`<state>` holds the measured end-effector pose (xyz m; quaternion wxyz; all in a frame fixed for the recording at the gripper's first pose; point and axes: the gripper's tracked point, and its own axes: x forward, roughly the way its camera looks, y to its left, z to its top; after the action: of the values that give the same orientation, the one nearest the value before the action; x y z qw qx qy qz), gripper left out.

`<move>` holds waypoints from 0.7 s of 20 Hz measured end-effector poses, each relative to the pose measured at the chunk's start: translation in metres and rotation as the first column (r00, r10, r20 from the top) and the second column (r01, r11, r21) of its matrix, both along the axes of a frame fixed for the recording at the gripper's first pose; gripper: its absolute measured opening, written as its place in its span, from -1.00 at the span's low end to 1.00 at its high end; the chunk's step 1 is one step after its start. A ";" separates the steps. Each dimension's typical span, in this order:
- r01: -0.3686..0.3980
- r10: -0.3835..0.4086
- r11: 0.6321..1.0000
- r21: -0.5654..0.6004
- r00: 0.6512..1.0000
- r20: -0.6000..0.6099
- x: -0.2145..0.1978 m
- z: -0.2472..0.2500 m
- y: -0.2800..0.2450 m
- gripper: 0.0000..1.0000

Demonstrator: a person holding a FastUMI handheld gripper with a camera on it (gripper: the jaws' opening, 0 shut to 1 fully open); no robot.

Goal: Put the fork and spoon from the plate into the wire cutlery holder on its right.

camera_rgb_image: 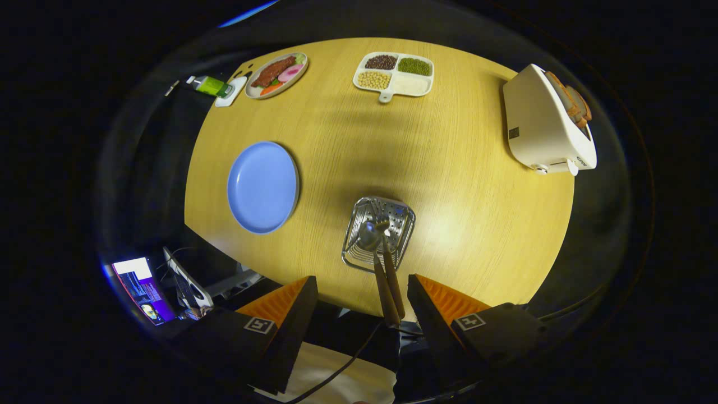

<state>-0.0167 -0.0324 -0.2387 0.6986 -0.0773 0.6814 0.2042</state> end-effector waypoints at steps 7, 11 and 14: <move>0.093 -0.160 0.970 0.224 0.939 0.303 0.023 0.068 0.024 0.99; 0.112 -0.256 0.941 0.318 0.853 0.456 0.028 0.122 0.031 0.99; 0.117 -0.345 0.913 0.390 0.732 0.588 0.027 0.173 0.035 0.98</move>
<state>0.0108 0.0022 -0.0652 0.9125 0.0606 0.3597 0.1850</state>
